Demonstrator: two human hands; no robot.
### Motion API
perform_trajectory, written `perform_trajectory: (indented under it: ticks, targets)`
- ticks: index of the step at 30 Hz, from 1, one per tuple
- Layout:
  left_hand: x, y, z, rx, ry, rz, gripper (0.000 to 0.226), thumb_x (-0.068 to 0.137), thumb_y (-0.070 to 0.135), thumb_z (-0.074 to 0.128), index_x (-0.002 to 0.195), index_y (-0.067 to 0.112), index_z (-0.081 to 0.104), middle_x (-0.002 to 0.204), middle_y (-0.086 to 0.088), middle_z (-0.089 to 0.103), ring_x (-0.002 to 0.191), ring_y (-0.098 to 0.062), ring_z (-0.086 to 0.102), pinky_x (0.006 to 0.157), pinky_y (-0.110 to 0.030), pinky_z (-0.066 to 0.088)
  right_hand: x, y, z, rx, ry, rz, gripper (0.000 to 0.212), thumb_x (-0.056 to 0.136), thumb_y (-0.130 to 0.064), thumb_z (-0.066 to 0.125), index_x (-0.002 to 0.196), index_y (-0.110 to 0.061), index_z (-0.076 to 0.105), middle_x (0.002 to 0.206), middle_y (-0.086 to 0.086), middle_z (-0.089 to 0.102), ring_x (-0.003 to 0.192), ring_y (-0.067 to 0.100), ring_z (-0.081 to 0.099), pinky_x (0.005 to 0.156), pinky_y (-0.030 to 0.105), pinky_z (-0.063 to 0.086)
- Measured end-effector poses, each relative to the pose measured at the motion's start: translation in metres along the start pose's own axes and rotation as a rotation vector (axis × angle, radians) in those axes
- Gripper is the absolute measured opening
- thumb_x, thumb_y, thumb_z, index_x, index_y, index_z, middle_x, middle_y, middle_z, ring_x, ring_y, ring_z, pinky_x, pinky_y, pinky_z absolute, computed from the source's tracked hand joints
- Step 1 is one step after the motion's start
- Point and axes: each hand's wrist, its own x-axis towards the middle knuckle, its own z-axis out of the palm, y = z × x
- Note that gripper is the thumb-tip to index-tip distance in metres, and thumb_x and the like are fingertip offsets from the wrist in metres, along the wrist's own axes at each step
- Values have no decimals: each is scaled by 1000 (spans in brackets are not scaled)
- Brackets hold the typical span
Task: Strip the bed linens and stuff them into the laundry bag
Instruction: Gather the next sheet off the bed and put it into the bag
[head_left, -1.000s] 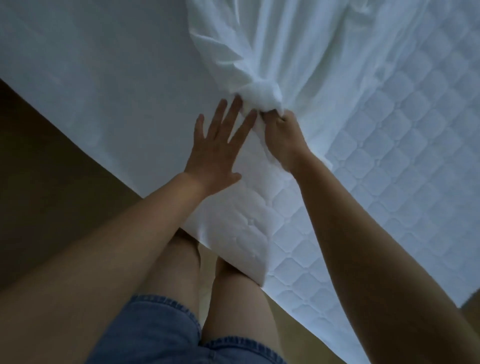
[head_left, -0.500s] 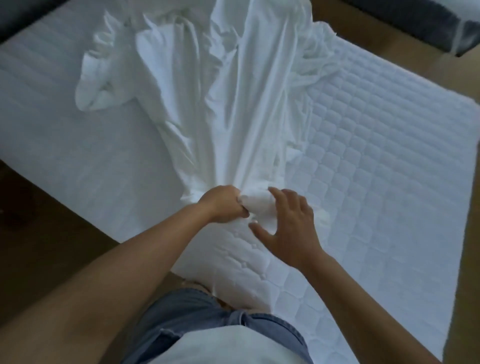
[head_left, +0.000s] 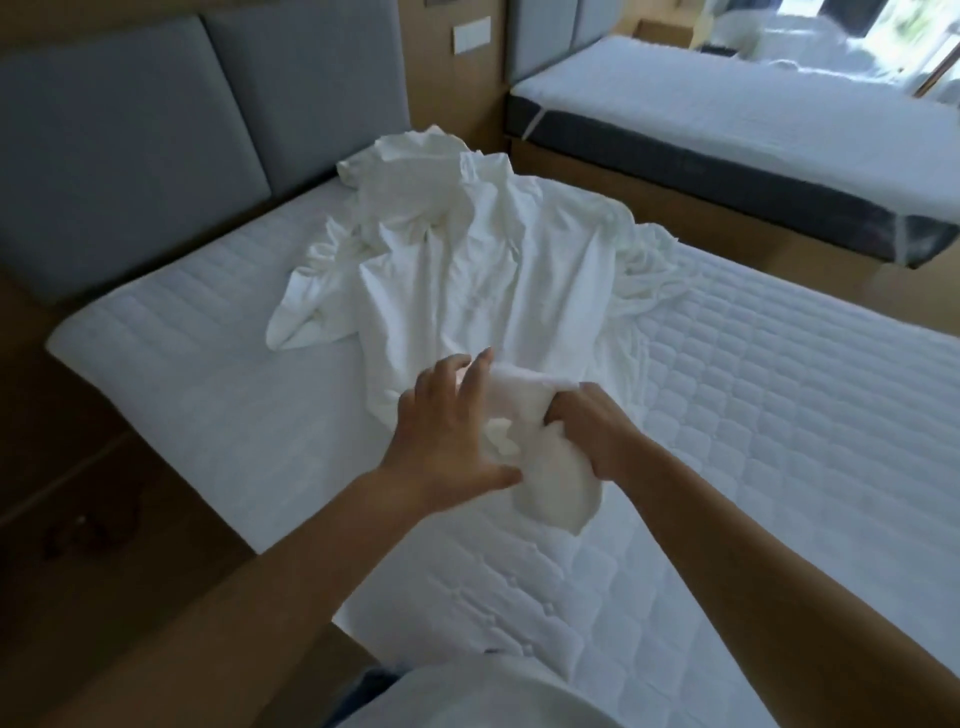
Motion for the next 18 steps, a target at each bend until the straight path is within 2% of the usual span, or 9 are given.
perform_trajectory:
  ticks: [2, 5, 7, 8, 10, 12, 13, 15, 18]
  targets:
    - [-17, -5, 17, 313, 307, 338, 112, 54, 50, 79, 147, 19, 23, 147, -18, 33, 136, -32, 29, 104, -59, 32, -5, -16, -7, 224, -120, 131, 18, 82, -1, 46, 69, -7, 57, 56, 6, 57, 50, 20, 56, 54, 26, 44]
    - [-13, -17, 30, 383, 463, 460, 110, 53, 32, 78, 147, 20, 21, 146, -22, 28, 137, -36, 27, 102, -62, 25, -14, -28, -10, 79, -309, 141, 9, 63, -12, 53, 58, -11, 60, 54, 6, 55, 49, 19, 53, 55, 27, 42]
    - [1, -16, 19, 303, 579, 551, 83, 66, 29, 66, 140, 20, 29, 133, -21, 46, 124, -32, 44, 95, -56, 38, -22, -37, -10, -46, -418, 135, 13, 57, -15, 52, 47, -14, 61, 49, 1, 54, 45, 12, 51, 51, 24, 40]
    - [8, -16, 10, 243, 595, 599, 65, 71, 28, 61, 131, 18, 39, 116, -19, 58, 106, -30, 57, 81, -48, 50, -25, -39, -11, -97, -441, 137, 15, 63, -16, 53, 51, -13, 61, 45, -3, 54, 42, 8, 51, 48, 21, 40]
    - [23, -13, -11, 174, 480, 607, 33, 74, 25, 55, 104, 14, 48, 82, -11, 63, 66, -29, 64, 49, -31, 51, -31, -44, -9, -61, -406, 170, 14, 76, -19, 52, 69, -8, 58, 51, -1, 58, 47, 8, 54, 52, 21, 43]
    - [36, -12, -27, 244, 205, 432, 19, 79, 23, 55, 94, 11, 51, 79, -11, 63, 66, -33, 64, 51, -29, 41, -29, -41, -6, -60, -216, 98, 18, 88, -24, 49, 88, -9, 57, 78, 7, 62, 64, 15, 57, 63, 26, 46]
    - [40, -13, -30, 304, 55, 297, 18, 83, 25, 55, 94, 12, 54, 87, -10, 65, 74, -31, 64, 57, -29, 38, -29, -40, -5, -196, -60, -15, 24, 91, -31, 49, 104, -11, 55, 96, 9, 62, 79, 18, 58, 74, 31, 46]
    - [46, -12, -33, 234, -179, 24, 19, 84, 31, 59, 95, 15, 60, 93, -5, 66, 77, -23, 58, 61, -28, 37, -30, -34, -4, -580, 208, -326, 64, 85, -50, 59, 137, -21, 37, 131, 6, 47, 115, 23, 47, 97, 37, 38]
    - [53, -18, -40, -279, -434, -247, 18, 76, 21, 72, 91, 12, 68, 83, -3, 64, 76, -19, 59, 63, -26, 44, -38, -17, 13, -1212, 123, -627, 116, 66, -65, 70, 150, -30, -2, 156, 10, 11, 142, 31, 13, 114, 51, 11]
